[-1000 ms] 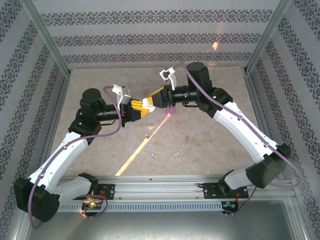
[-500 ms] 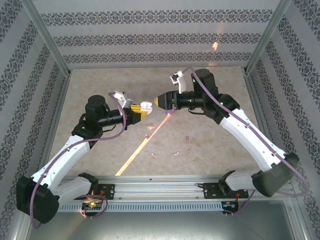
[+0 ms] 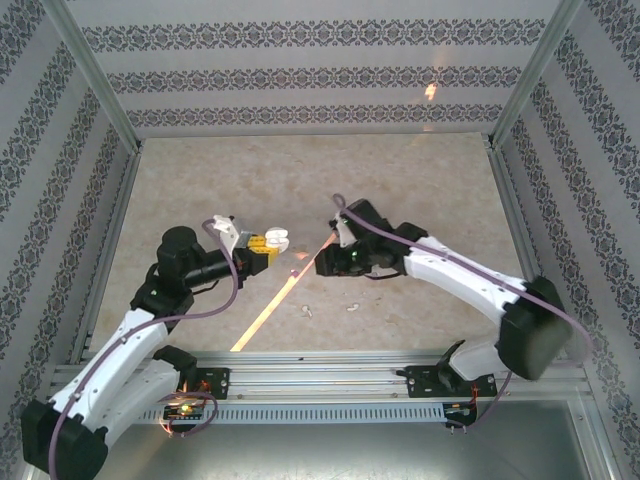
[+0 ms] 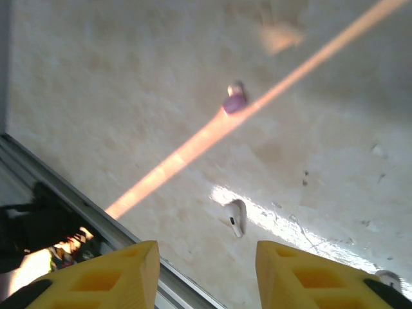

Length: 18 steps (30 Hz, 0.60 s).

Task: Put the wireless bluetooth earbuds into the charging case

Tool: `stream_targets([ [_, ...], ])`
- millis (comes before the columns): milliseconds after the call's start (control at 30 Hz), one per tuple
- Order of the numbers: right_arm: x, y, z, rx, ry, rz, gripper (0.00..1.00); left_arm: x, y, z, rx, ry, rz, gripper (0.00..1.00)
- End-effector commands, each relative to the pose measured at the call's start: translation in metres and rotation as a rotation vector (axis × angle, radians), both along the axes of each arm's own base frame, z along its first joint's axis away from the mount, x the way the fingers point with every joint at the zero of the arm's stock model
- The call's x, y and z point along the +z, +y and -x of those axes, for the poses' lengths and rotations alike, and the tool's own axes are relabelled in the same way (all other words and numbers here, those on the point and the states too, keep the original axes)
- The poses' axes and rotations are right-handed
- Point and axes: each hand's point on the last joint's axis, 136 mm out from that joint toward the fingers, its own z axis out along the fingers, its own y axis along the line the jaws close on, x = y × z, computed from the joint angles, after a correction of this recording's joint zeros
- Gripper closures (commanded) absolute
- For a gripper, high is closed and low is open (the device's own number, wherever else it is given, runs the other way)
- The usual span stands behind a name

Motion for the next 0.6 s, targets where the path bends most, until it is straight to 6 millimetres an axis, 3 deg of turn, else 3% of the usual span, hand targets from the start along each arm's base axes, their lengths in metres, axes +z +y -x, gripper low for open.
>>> stream_targets([
  [0, -0.032, 0.014, 0.013, 0.039, 0.051, 0.071, 0.59, 0.009, 0.010, 0.003, 0.040, -0.080, -0.033, 1.00],
  [233, -0.066, 0.047, 0.030, 0.206, 0.088, 0.213, 0.66, 0.006, 0.031, 0.015, 0.130, -0.084, -0.125, 1.00],
  [567, -0.083, 0.054, 0.032, 0.304, 0.066, 0.389, 0.66, 0.006, 0.044, 0.029, 0.181, -0.091, -0.127, 1.00],
])
